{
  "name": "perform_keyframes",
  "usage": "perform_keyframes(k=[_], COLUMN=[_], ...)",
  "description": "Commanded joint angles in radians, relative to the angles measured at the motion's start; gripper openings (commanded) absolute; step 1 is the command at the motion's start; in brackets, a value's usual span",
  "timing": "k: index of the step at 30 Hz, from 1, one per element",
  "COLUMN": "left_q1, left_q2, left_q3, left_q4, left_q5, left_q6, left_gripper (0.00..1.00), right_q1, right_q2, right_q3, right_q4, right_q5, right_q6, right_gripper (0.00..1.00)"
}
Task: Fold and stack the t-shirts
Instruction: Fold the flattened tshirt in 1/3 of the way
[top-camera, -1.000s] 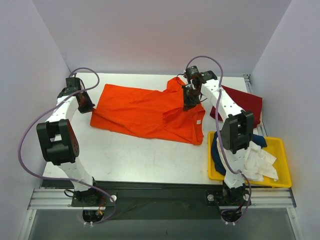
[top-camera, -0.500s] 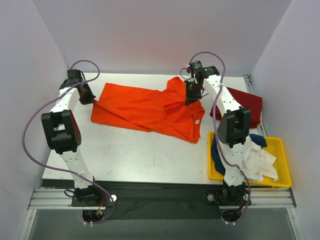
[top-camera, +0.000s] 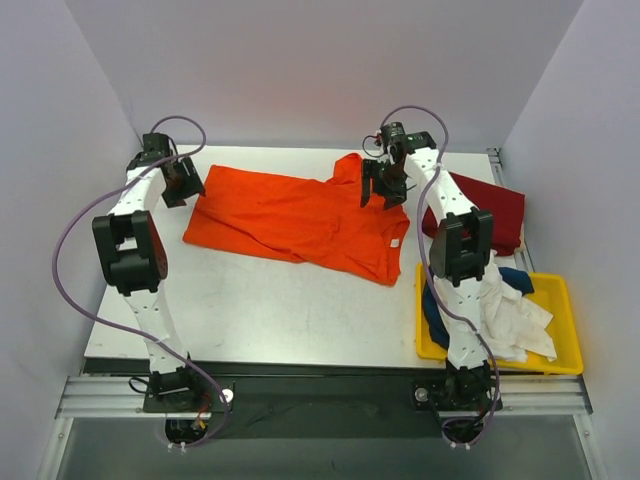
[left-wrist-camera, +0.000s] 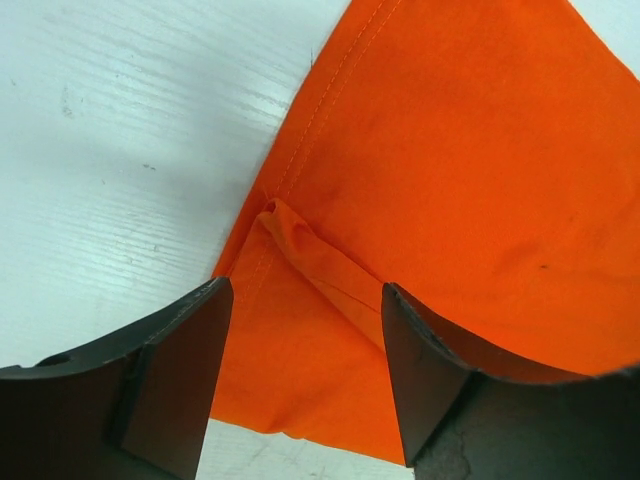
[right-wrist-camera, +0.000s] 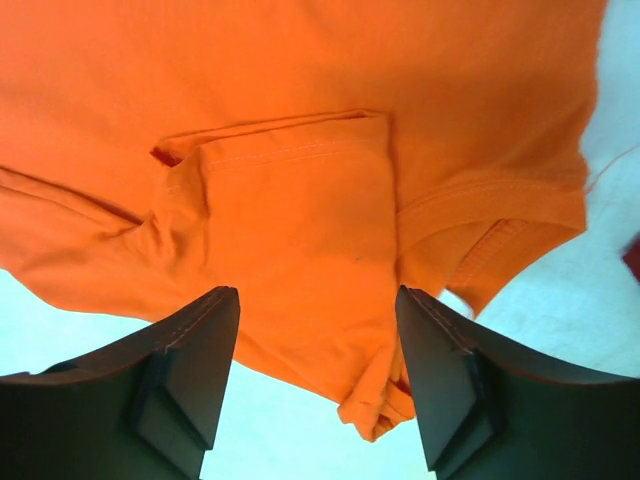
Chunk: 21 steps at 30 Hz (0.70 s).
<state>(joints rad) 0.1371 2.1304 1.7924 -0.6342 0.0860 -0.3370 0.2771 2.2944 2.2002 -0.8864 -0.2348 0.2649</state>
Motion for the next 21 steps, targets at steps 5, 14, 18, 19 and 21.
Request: perform_keyframes(k=[5,14,18,19,21], left_q1=[0.010,0.075,0.082,0.087,0.091], left_q2=[-0.133,-0.313,-0.317,-0.316,-0.308], left_q3=[-0.086,-0.473,-0.522,-0.534,-0.541], left_q4=[0.005,0.128,0.140,0.145,0.162], left_q5=[0.015,0.104,0.112,0.116,0.115], left_q6=[0.003,-0.020,-0.031,-0.039,-0.043], left_gripper=[0.73,0.73,0.73,0.73,0.73], right_q1=[-0.016,-0.003,0.011,0.013,0.011], right_q2=[-0.114,-0.406,-0.478,-0.484,-0.498], right_q3=[-0.133,-0.653,-0.819,-0.835,-0.870], right_q4=[-0.014,0.151,0.202,0.205,0.214], right_q5=[-0.011,-0.064,-0.067,-0.066,-0.060], right_q6=[-0.004,0.045,0.063,0.066,0.073], right_gripper=[0.67,0.59,0.54,0.52,0.50])
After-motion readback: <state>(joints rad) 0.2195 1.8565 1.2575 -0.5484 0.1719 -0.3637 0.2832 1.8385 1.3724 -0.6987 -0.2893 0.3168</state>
